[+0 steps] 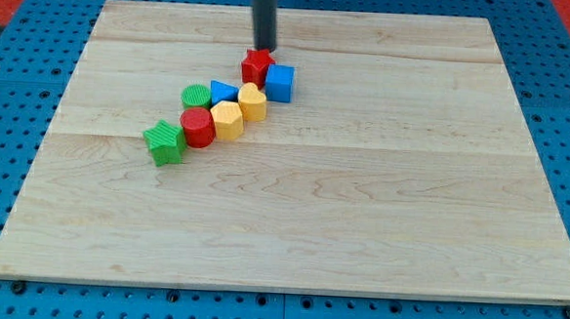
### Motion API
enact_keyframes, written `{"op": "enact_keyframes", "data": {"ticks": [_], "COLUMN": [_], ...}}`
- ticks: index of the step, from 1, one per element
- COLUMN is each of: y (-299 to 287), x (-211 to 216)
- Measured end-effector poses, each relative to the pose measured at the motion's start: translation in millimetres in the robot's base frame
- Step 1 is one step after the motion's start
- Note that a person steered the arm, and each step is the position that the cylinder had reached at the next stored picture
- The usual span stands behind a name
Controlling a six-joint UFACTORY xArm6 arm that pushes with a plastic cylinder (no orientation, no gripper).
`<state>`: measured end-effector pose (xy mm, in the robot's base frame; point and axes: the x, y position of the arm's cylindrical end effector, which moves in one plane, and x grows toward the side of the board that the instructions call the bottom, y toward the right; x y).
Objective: Push the red star into the blue triangle
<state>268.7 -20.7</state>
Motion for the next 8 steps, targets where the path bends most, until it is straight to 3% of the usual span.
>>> {"op": "enact_keyframes", "data": {"ticks": [1, 4, 5, 8], "y": [12, -32, -38, -68], "x": [14, 58, 35, 28]}}
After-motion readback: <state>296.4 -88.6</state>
